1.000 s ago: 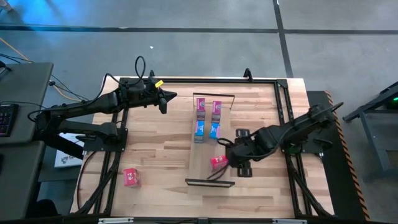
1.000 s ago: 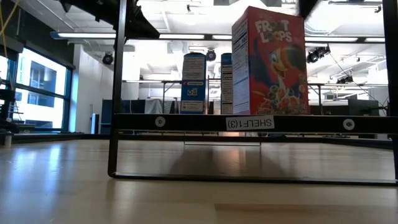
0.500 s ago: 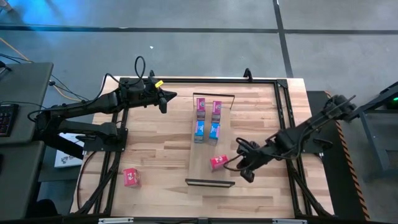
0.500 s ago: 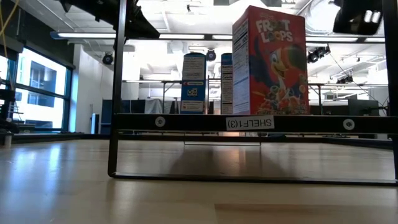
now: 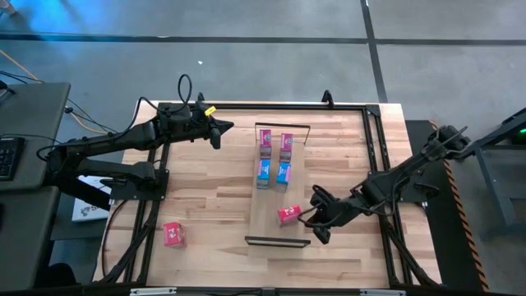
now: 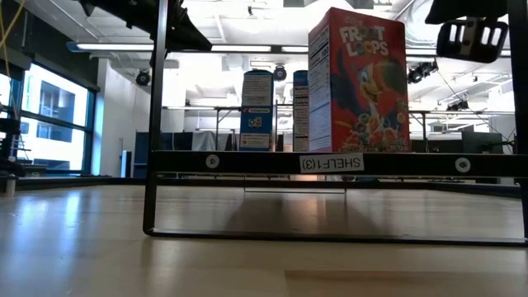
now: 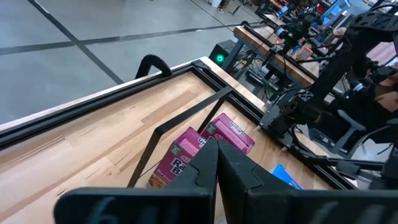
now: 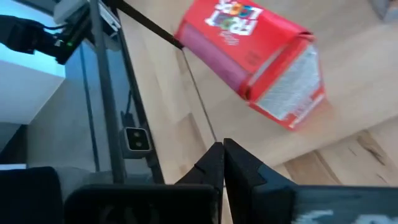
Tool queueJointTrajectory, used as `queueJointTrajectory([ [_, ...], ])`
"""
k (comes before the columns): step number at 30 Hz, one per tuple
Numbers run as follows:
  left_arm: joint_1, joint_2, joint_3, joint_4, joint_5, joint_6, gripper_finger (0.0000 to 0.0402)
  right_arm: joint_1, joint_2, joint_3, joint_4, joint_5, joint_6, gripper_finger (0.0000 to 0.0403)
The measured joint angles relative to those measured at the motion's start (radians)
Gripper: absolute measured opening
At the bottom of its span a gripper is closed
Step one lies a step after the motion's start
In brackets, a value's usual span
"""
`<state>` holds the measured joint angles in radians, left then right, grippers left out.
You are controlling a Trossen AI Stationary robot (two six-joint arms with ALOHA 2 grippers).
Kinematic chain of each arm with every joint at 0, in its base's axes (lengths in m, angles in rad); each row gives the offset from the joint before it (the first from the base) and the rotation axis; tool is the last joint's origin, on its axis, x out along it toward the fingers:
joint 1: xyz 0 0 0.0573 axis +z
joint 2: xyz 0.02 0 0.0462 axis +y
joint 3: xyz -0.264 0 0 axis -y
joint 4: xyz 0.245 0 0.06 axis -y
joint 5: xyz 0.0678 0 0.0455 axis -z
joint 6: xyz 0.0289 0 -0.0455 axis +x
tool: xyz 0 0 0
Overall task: Stack cereal on shelf
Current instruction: Put the right red cereal box on the shelf
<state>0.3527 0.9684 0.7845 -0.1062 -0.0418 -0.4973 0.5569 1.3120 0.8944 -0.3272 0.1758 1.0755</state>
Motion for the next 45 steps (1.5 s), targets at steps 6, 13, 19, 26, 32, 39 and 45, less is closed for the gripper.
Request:
queueJointTrajectory([
  [6, 0.0, 0.0, 0.0, -0.001, -0.004, -0.023, 0.0, -0.003, 0.05, 0.0, 0.012, 0.004, -0.002, 0.0],
  [13, 0.0, 0.0, 0.0, -0.001, -0.005, -0.023, 0.0, -0.032, 0.089, 0.0, 0.026, 0.038, -0.01, 0.0],
  [19, 0.0, 0.0, 0.0, -0.001, -0.008, -0.023, 0.0, -0.063, 0.104, 0.0, 0.023, 0.06, -0.03, 0.0],
  [26, 0.0, 0.0, 0.0, -0.002, -0.007, -0.023, 0.0, -0.101, 0.103, 0.0, -0.025, 0.057, -0.072, 0.0],
  [32, 0.0, 0.0, 0.0, -0.002, -0.007, -0.023, 0.0, -0.127, 0.103, 0.0, -0.093, 0.055, -0.094, 0.0],
  [39, 0.0, 0.0, 0.0, -0.002, -0.007, -0.023, 0.0, -0.143, 0.1, 0.0, -0.086, -0.066, -0.132, 0.0],
  [45, 0.0, 0.0, 0.0, -0.002, -0.007, -0.023, 0.0, -0.142, 0.1, 0.0, -0.049, -0.123, -0.151, 0.0],
])
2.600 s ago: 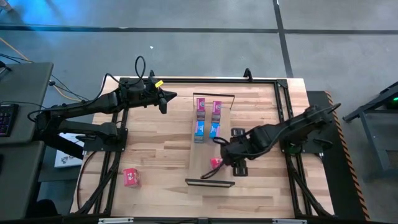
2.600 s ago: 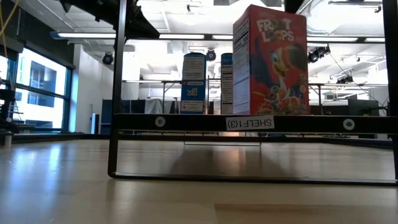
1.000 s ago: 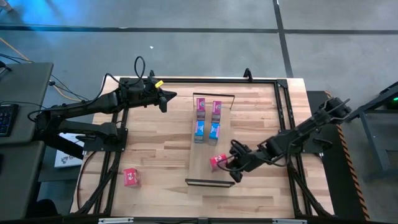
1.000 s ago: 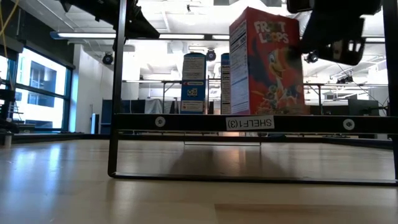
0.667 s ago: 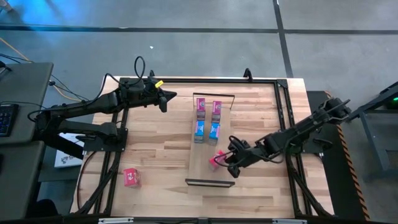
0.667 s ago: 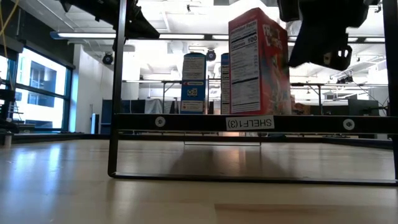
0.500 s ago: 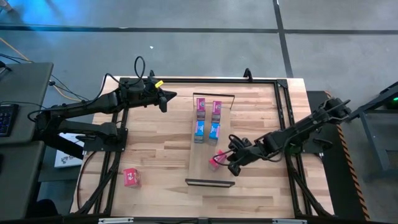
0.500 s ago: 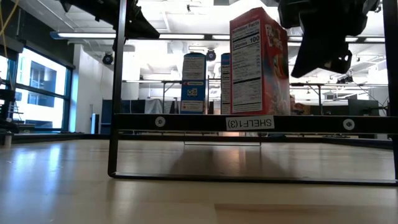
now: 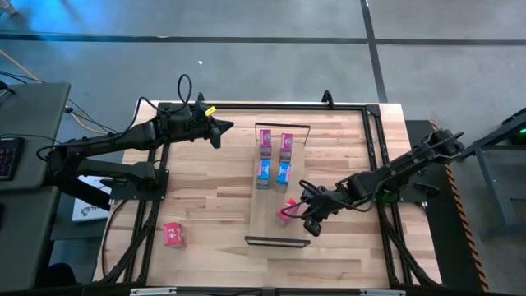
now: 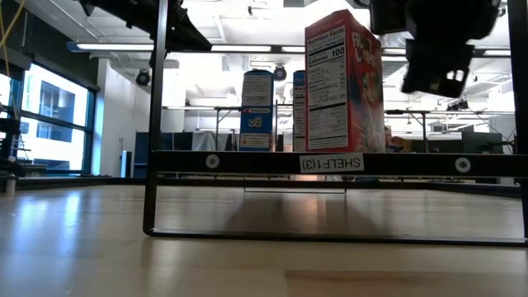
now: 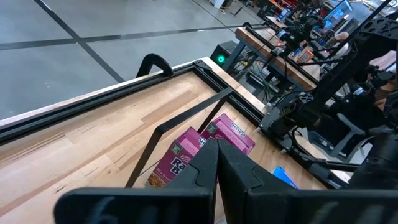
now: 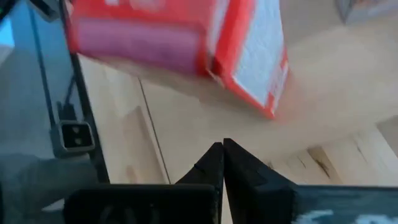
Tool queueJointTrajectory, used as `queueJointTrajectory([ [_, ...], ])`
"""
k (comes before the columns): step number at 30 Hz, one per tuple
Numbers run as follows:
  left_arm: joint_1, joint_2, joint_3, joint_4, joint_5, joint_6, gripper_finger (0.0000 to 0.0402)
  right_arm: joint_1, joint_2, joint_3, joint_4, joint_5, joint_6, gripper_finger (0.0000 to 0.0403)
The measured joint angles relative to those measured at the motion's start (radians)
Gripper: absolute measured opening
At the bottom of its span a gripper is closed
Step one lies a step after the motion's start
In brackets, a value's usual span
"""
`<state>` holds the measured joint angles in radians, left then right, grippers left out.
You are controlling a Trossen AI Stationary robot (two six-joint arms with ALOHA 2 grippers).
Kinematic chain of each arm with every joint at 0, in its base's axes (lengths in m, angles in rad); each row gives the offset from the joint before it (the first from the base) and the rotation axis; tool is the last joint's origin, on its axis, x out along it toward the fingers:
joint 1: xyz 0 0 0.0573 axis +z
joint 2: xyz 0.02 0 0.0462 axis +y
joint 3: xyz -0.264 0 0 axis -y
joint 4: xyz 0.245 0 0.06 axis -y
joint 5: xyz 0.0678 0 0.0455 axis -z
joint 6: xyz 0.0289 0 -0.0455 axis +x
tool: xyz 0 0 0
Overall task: Stack cereal on shelf
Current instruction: Put the right red cereal box on the shelf
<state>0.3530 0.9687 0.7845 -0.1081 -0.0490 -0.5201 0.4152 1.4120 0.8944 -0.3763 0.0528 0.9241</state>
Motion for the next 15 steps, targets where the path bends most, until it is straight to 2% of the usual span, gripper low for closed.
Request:
queueJointTrajectory([
  [6, 0.0, 0.0, 0.0, 0.0, -0.009, 0.0, 0.0, -0.012, 0.0, 0.0, 0.039, 0.076, -0.017, 0.0],
  [15, 0.0, 0.0, 0.0, 0.0, -0.011, 0.0, 0.0, -0.072, 0.0, 0.0, 0.03, 0.087, -0.099, 0.0],
])
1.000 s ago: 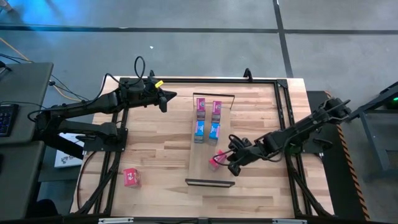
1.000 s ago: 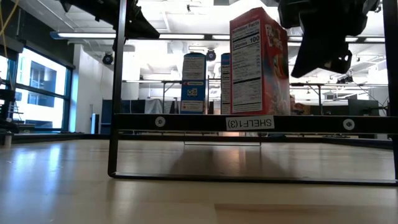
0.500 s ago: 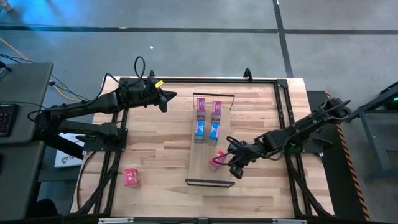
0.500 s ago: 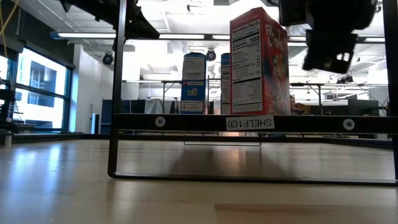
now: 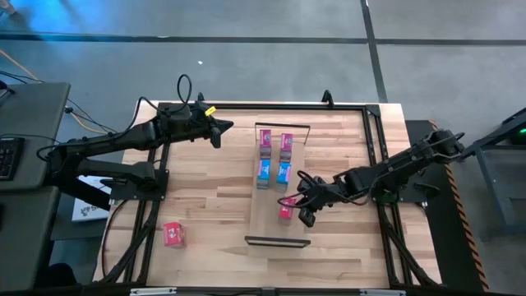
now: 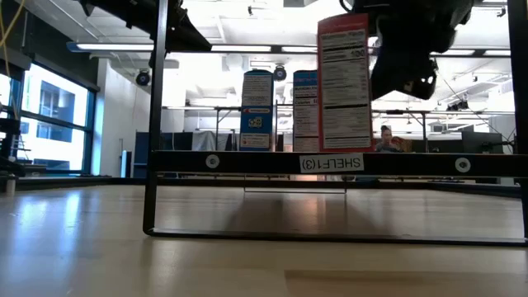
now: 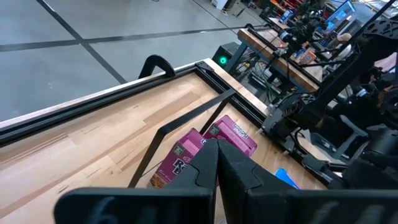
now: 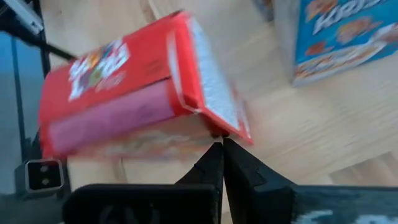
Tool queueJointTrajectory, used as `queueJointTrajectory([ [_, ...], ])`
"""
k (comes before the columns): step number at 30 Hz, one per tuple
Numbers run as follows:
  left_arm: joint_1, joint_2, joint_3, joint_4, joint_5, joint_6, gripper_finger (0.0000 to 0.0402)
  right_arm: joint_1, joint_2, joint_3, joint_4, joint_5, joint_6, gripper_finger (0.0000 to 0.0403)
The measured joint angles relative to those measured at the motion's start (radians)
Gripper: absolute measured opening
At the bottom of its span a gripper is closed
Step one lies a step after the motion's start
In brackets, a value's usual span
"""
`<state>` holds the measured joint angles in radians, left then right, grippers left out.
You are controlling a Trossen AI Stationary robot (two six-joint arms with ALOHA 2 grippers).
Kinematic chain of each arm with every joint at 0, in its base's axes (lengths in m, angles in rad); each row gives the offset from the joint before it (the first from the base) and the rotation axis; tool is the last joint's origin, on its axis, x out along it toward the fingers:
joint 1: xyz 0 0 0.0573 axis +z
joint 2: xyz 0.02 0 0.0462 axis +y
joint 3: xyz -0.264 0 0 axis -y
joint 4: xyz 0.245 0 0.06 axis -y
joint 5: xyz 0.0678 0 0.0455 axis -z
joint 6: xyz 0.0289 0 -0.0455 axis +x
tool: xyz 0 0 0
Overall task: Stack cereal on shelf
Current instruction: Put the right red cereal box on the shelf, then put the red cereal box on the shelf aligned with the other red cereal box
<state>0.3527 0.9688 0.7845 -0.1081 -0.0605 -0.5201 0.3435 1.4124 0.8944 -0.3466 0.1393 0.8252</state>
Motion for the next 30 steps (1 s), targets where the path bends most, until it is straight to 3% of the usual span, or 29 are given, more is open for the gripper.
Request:
queueJointTrajectory([
  [9, 0.0, 0.0, 0.0, 0.0, 0.0, 0.0, 0.0, -0.05, -0.003, 0.0, -0.024, -0.021, -0.067, 0.0],
  [16, 0.0, -0.004, 0.002, 0.0, 0.034, 0.051, 0.0, -0.047, -0.113, 0.0, -0.258, -0.026, -0.08, 0.0],
  [24, 0.01, -0.02, 0.003, -0.006, 0.055, 0.059, 0.0028, -0.04, -0.331, 0.0, -0.529, 0.129, -0.015, 0.0],
  [30, 0.041, -0.063, 0.003, -0.017, 0.088, 0.06, 0.0095, -0.04, -0.466, 0.0, -0.601, 0.289, 0.063, 0.0],
])
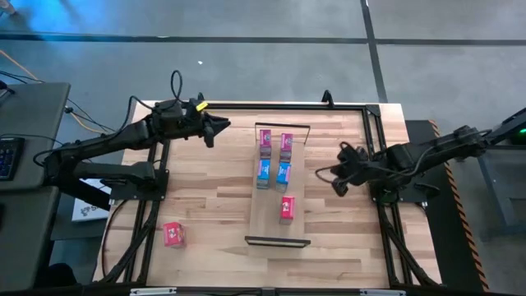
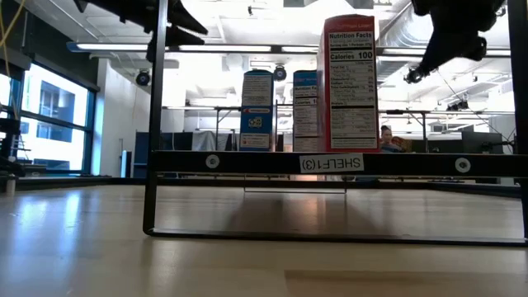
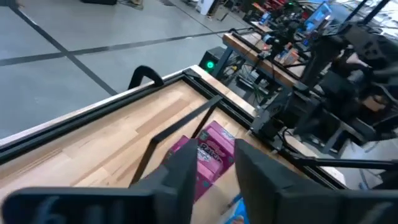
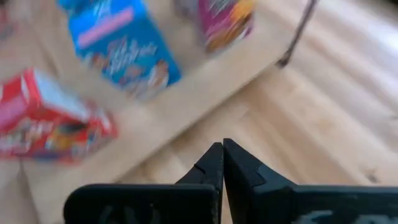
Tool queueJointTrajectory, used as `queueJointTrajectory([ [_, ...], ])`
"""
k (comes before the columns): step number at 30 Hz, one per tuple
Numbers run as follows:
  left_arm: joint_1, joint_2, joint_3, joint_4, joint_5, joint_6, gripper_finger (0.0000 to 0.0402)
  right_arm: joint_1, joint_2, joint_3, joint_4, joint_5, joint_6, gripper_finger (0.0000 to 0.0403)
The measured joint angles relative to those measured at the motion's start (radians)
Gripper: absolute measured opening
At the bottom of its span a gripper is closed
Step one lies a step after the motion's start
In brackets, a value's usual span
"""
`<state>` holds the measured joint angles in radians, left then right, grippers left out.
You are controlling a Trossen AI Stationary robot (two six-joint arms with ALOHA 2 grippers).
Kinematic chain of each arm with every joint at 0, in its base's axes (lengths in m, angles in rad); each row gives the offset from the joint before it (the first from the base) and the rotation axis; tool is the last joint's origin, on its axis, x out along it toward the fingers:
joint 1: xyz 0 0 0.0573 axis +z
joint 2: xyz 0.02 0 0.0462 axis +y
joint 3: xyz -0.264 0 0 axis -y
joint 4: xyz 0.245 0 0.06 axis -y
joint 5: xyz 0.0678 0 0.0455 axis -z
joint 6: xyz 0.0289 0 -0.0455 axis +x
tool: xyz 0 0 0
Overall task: Stack cereal on shelf
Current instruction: Put the red cereal box on the shelf aligned with the other red cereal box
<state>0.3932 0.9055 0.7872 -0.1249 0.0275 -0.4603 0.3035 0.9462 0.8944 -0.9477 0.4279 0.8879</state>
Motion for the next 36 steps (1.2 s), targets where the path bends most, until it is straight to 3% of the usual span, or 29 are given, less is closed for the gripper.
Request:
queueJointTrajectory([
  [6, -0.031, -0.074, 0.0, -0.035, 0.106, -0.055, 0.018, -0.003, -0.045, 0.0, -0.006, 0.165, 0.067, 0.0],
  [10, -0.132, -0.097, 0.0, -0.118, 0.165, -0.133, 0.0215, -0.003, -0.044, 0.0, -0.006, 0.196, 0.106, 0.0001],
  [15, -0.343, -0.102, 0.0, -0.218, 0.248, -0.335, 0.0225, -0.003, -0.042, 0.0, -0.018, 0.182, 0.161, 0.0001],
  [23, -0.641, -0.102, 0.0, -0.491, 0.251, -0.82, 0.0225, -0.003, -0.042, 0.0, -0.08, 0.182, 0.21, 0.0001],
  [26, -0.737, -0.127, 0.0, -0.627, 0.209, -1.0, 0.0225, -0.003, -0.042, 0.0, -0.111, 0.188, 0.211, 0.0001],
  [29, -0.84, -0.145, 0.023, -0.763, 0.097, -1.176, 0.0225, -0.003, -0.042, 0.0, -0.145, 0.193, 0.207, 0.0001],
  [36, -1.053, -0.071, 0.19, -1.065, -0.078, -1.474, 0.022, -0.003, -0.042, 0.0, -0.23, 0.193, 0.204, 0.0001],
])
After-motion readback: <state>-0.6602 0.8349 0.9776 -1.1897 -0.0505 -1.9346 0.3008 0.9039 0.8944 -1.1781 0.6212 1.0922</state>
